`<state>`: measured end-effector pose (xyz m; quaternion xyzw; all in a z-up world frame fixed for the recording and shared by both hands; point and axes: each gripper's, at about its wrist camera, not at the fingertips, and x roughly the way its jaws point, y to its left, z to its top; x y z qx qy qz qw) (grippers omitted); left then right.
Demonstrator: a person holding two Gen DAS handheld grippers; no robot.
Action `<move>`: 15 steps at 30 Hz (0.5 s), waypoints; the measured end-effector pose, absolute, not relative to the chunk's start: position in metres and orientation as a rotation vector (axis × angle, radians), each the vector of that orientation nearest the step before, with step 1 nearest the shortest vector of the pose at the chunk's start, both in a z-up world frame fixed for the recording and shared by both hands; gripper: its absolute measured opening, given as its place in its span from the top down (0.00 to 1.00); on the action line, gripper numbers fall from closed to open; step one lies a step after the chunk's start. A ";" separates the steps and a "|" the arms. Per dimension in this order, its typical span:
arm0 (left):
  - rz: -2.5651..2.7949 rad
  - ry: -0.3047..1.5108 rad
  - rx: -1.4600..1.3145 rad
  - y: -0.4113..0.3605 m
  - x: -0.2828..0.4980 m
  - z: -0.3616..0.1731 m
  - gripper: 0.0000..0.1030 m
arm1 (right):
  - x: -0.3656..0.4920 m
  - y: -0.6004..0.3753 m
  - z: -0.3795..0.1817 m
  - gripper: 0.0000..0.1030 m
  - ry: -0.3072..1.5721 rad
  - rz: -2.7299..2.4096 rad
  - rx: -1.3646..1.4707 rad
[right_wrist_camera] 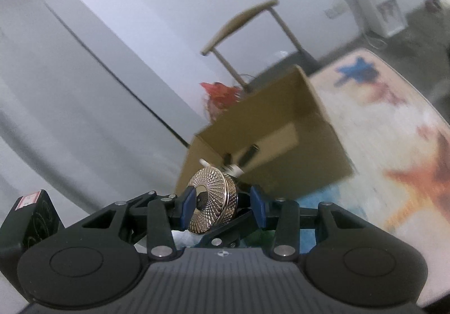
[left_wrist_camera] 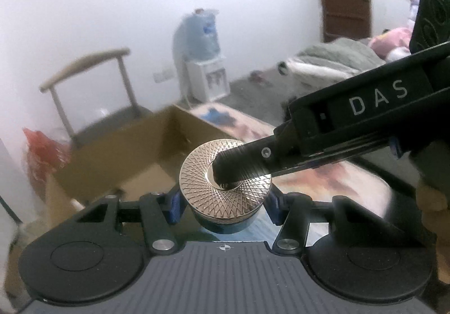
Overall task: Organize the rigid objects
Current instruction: 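Lift the gold jar and carry it toward the box, then lower the gold jar into the box and open the right tool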
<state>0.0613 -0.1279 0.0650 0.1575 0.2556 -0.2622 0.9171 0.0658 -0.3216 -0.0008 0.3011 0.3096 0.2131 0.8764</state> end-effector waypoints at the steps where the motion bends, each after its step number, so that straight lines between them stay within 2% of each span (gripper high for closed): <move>1: -0.528 0.518 0.328 -0.126 0.066 0.071 0.46 | 0.074 -0.320 0.004 0.56 0.643 0.462 0.627; 9: -0.478 0.577 0.291 -0.102 0.135 0.105 0.46 | 0.157 -0.301 0.028 0.56 0.677 0.564 0.603; 15: -0.468 0.740 0.265 -0.089 0.191 0.085 0.46 | 0.221 -0.290 0.006 0.56 0.813 0.583 0.595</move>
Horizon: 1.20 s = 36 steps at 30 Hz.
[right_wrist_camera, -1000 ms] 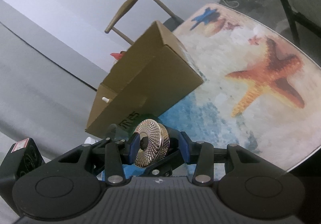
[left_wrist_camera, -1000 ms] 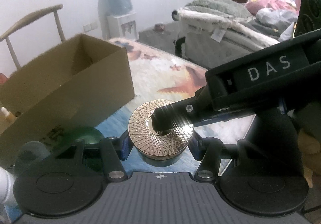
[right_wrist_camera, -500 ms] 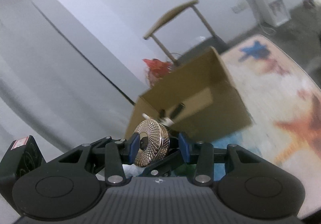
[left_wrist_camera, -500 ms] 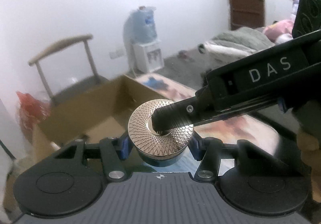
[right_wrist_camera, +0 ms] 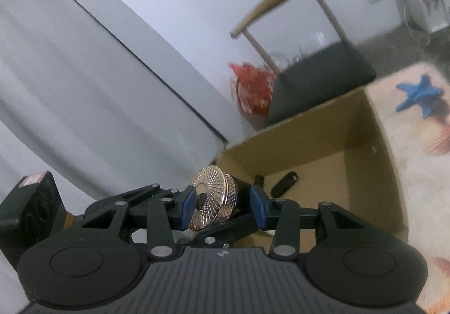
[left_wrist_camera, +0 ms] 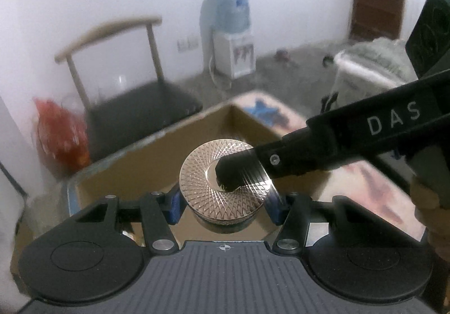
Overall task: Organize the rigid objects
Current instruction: 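Lower the gold jar into the box and open the right tool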
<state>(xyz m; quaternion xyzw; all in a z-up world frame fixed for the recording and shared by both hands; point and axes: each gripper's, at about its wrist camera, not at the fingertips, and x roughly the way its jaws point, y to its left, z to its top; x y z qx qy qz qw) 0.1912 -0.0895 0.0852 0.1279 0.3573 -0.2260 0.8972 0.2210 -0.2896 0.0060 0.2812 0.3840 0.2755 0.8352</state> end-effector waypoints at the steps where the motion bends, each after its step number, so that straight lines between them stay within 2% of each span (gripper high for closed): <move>1: -0.470 0.771 0.261 -0.089 0.198 0.079 0.46 | 0.231 -0.289 -0.001 0.56 0.847 0.580 0.598; 11: -0.487 1.116 0.185 -0.092 0.264 0.008 0.46 | 0.301 -0.286 -0.077 0.56 1.145 0.535 0.619; 17: -0.472 1.223 0.197 -0.092 0.276 -0.014 0.46 | 0.319 -0.284 -0.108 0.55 1.258 0.539 0.644; 30: -0.424 1.266 0.230 -0.088 0.281 -0.027 0.45 | 0.323 -0.272 -0.117 0.54 1.274 0.551 0.600; 36: -0.421 1.219 0.211 -0.083 0.278 -0.013 0.39 | 0.318 -0.273 -0.112 0.54 1.235 0.549 0.571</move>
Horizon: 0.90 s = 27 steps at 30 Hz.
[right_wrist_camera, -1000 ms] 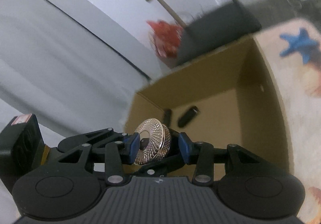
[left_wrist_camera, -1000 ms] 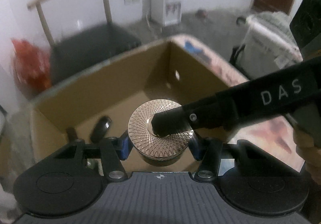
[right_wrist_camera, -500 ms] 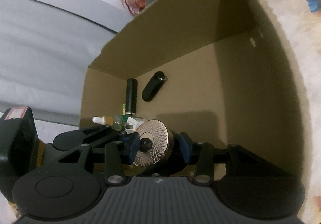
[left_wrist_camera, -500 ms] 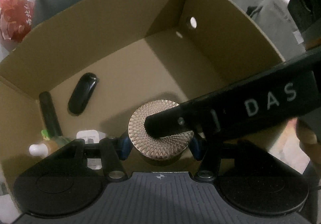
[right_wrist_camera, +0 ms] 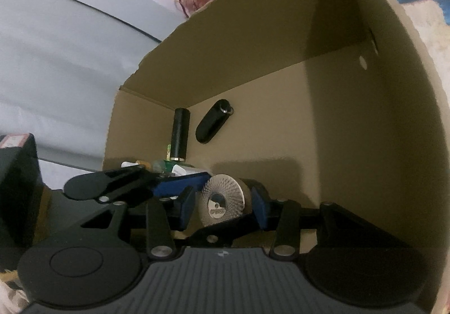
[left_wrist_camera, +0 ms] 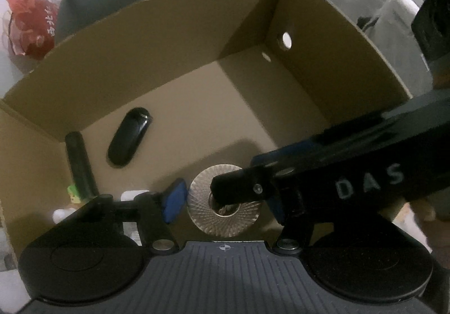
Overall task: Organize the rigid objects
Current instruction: 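Lower the gold jar into the box and open the right tool, then withdraw the right tool from the box toward the white pill bottle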
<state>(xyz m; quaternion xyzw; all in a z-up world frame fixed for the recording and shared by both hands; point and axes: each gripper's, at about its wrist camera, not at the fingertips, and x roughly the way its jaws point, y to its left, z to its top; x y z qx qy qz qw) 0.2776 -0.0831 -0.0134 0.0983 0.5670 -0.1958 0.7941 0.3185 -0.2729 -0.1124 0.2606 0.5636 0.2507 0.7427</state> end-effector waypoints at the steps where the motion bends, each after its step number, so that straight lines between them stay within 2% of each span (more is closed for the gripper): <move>1: -0.426 1.212 0.211 -0.082 0.275 -0.011 0.38 | 0.317 -0.274 -0.110 0.54 1.218 0.545 0.560; 10: -0.448 1.067 0.179 -0.062 0.239 0.034 0.30 | 0.269 -0.307 -0.061 0.54 0.982 0.528 0.629; 19: -0.467 0.840 -0.068 -0.009 0.171 0.100 0.28 | 0.152 -0.336 -0.007 0.52 0.701 0.538 0.668; 21: -0.455 0.784 -0.098 0.003 0.150 0.103 0.27 | 0.130 -0.334 -0.009 0.47 0.663 0.533 0.683; 27: -0.362 0.679 -0.137 0.033 0.093 0.077 0.27 | 0.084 -0.320 -0.032 0.43 0.638 0.506 0.746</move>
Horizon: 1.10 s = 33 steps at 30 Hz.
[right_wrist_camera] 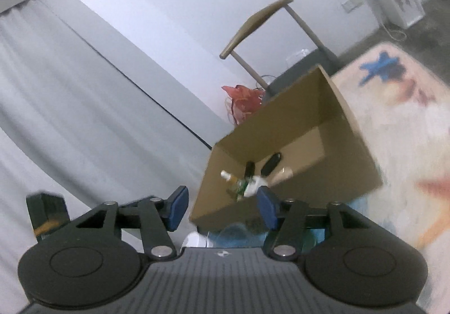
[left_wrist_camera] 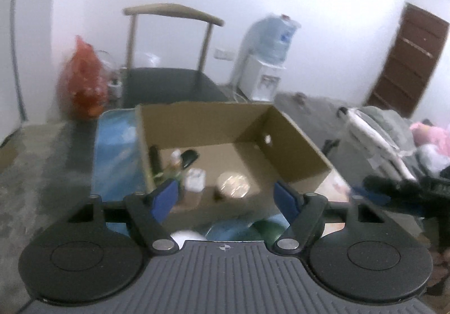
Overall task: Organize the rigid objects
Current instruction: 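Withdraw the right tool from the box toward the white pill bottle, then grasp the white pill bottle with the right tool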
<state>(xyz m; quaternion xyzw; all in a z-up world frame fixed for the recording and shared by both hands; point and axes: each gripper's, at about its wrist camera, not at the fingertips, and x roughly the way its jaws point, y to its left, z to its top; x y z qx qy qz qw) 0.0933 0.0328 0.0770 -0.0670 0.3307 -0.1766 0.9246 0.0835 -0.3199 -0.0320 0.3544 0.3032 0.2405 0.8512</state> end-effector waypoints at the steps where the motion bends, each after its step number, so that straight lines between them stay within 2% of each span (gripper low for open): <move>1: -0.349 0.675 -0.146 0.036 0.086 0.069 0.27 | 0.082 -0.316 -0.036 0.43 0.651 0.505 0.753; 15: -0.307 0.673 -0.008 0.044 0.061 0.012 0.27 | 0.083 -0.226 -0.024 0.43 0.739 0.528 0.498; 19: -0.318 0.675 -0.015 0.051 0.064 0.001 0.34 | 0.092 -0.190 -0.017 0.41 0.750 0.561 0.383; 21: -0.325 0.675 -0.034 0.055 0.067 -0.002 0.37 | 0.098 -0.173 -0.016 0.38 0.757 0.575 0.335; 29: -0.348 0.648 -0.043 0.061 0.071 -0.009 0.42 | 0.117 -0.118 -0.023 0.38 0.792 0.619 0.184; 33: -0.360 0.641 -0.051 0.061 0.074 -0.013 0.48 | 0.129 -0.104 -0.035 0.38 0.833 0.614 0.138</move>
